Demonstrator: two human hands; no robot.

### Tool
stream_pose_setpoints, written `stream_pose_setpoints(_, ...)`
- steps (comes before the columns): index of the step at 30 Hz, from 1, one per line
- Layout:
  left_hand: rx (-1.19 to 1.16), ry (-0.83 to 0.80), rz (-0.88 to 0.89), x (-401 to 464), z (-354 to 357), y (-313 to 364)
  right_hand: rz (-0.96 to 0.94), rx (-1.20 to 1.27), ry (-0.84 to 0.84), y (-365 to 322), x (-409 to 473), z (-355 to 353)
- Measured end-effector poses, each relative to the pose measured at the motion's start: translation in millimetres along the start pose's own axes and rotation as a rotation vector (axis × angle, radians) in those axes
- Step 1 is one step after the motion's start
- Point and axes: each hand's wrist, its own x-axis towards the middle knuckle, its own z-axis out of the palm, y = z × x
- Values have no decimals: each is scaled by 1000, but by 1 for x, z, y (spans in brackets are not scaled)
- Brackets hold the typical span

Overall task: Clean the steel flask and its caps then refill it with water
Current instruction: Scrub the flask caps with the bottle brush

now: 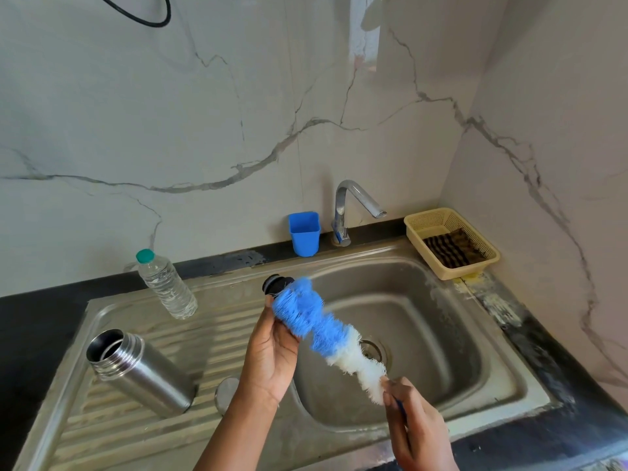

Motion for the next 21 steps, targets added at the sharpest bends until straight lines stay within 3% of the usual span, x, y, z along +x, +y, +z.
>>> stream_pose_setpoints(5, -67, 70, 9, -3, 19, -2, 84, -39, 52, 6, -2, 4)
stream_pose_setpoints(16, -101, 124, -5, -7, 35, -15, 19, -40, 50, 19, 8, 4)
stream_pose_setpoints(21, -132, 151, 70, 2, 39, -3, 1, -22, -11, 18, -1, 0)
